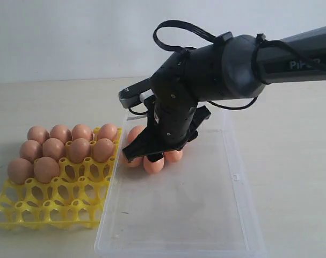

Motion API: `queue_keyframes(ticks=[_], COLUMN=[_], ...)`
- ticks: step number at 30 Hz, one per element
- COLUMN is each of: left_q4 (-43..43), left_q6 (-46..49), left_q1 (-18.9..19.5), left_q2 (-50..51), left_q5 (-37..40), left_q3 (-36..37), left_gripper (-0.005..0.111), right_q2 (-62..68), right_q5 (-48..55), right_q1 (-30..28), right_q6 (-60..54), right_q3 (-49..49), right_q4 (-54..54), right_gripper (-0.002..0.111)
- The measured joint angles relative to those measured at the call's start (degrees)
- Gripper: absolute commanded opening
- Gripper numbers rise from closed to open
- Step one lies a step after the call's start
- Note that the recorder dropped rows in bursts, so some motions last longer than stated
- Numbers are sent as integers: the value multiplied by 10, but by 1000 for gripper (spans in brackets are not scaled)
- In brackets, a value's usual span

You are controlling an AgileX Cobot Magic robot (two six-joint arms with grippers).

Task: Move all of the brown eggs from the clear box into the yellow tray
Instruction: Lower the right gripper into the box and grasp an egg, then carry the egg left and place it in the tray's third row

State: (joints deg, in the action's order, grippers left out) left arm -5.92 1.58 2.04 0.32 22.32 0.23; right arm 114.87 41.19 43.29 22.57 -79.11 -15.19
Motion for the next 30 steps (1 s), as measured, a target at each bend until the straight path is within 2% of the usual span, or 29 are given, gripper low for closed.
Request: queue_keyframes(ticks=[7, 15, 16, 18, 22, 27, 30], left_q4=[0, 0, 0, 0, 0, 0, 0], left_q6=[0, 0, 0, 0, 0, 0, 0], left_q1=[0, 0, 0, 0, 0, 0, 0], left_q2=[0, 0, 0, 0, 0, 0, 0], left_q5=[0, 0, 0, 0, 0, 0, 0], left_q3=[0, 0, 0, 0, 0, 0, 0], left_gripper=[0, 0, 0, 0, 0, 0, 0], right_q2=[11, 75, 81, 90, 99, 92, 57], right_q5=[-56, -88, -88, -86, -65, -57, -107], right_q1=[-26, -30, -30, -32, -32, -32, -29], right_q6=[9, 9, 9, 9, 9, -10, -31], right_q3=[0, -18, -23, -33, -52, -54, -27], right_q4=[111, 125, 123, 121, 111, 105, 101], right_gripper=[61, 58, 56, 43, 2, 0, 0])
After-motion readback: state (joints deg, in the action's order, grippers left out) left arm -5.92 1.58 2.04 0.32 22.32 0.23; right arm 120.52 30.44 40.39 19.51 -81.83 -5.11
